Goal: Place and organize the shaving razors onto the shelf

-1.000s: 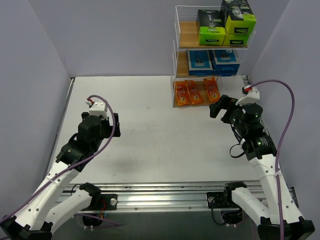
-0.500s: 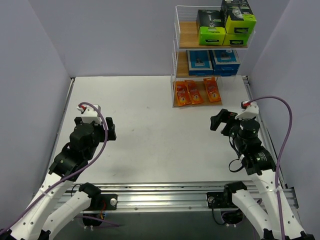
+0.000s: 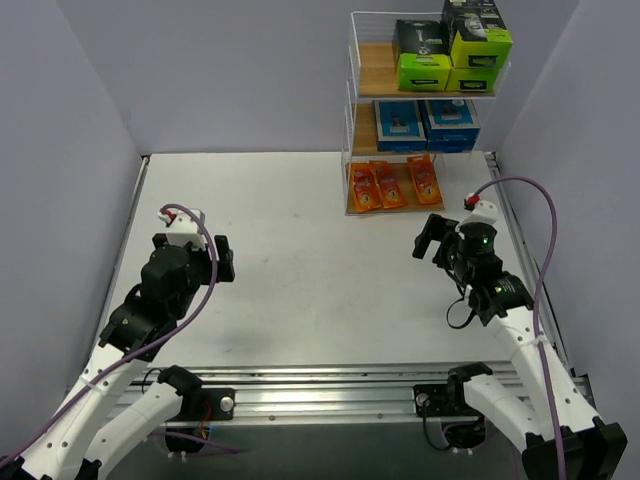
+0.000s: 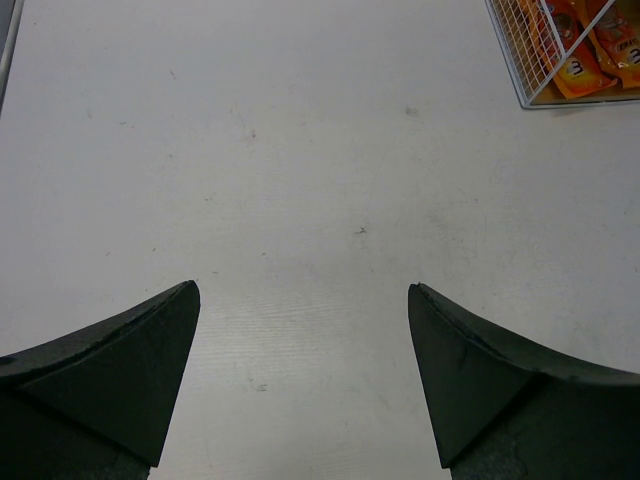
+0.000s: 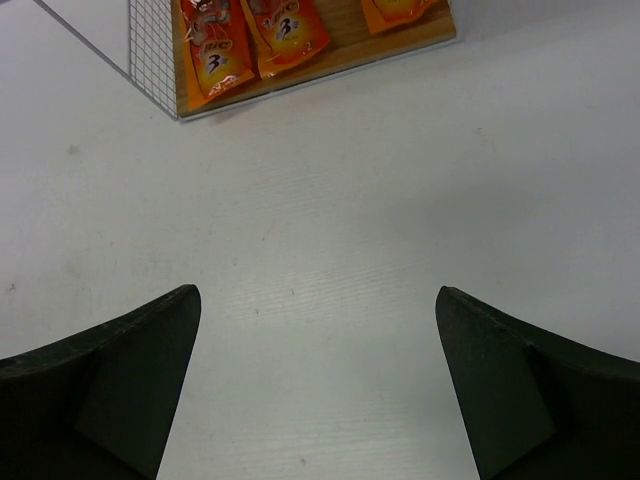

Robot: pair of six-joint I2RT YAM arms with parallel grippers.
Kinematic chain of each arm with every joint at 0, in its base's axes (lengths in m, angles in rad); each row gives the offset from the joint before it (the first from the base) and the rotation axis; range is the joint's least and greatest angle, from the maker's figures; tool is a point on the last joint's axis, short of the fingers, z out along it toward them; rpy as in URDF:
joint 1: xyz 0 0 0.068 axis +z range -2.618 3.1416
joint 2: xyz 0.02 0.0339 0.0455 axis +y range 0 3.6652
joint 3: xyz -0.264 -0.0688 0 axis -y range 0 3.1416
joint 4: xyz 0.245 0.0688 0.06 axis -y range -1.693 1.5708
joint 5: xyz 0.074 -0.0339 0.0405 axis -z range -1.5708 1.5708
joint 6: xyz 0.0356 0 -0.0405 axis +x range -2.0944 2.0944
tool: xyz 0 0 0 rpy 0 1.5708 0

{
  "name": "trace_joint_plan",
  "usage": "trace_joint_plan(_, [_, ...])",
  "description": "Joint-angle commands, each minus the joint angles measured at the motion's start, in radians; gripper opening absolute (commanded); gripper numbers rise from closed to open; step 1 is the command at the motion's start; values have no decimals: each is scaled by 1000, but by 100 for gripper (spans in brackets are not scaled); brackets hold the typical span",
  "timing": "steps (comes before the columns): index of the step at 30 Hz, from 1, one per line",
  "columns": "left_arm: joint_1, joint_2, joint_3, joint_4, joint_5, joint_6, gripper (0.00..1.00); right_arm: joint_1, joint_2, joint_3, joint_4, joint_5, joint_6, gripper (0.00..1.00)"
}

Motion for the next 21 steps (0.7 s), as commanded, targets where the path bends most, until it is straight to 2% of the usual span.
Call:
trace_joint_plan(1, [4,-4,14,27,24,14,94,3,-60,15,36,28,-2,100])
trace_joint_plan(21, [5,25,11,27,55,19,94,2,-50,12,17,77,11,100])
